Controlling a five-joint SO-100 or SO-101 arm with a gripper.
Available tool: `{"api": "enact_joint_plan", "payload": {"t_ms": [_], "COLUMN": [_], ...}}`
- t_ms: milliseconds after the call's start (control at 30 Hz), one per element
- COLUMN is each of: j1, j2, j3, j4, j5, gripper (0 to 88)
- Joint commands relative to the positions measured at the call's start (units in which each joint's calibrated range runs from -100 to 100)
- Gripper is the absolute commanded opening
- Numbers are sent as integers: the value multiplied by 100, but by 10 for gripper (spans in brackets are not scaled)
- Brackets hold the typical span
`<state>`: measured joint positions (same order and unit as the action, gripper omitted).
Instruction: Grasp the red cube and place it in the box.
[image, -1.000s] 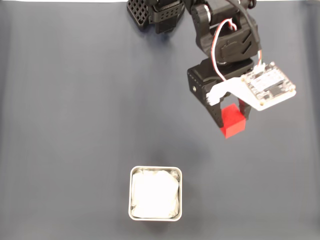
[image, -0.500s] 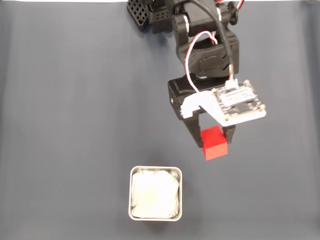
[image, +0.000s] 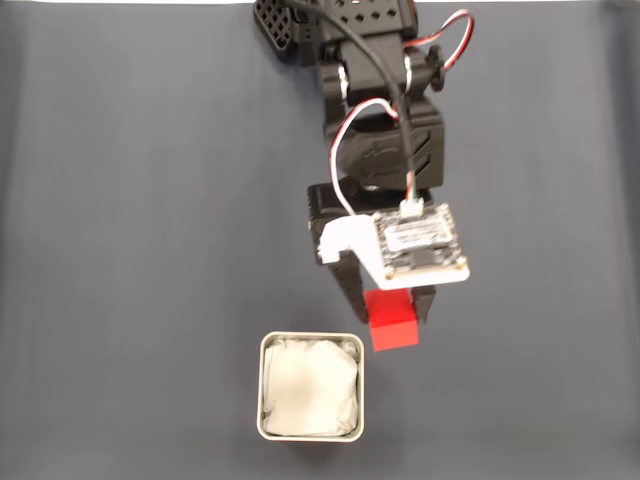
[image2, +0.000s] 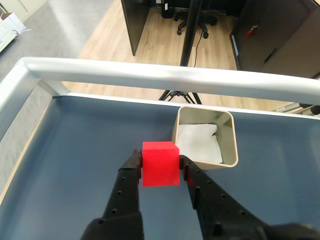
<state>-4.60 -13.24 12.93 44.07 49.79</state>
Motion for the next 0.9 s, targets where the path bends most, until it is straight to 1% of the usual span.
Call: {"api": "enact_joint_plan", "payload": {"t_ms": [0, 500, 867], "j1": [162, 588, 822], "j2": [7, 588, 813], "j3": [-362, -809, -818], "j4": [-243, -604, -883], "j5": [-49, -88, -20], "gripper": [16, 15, 15]}}
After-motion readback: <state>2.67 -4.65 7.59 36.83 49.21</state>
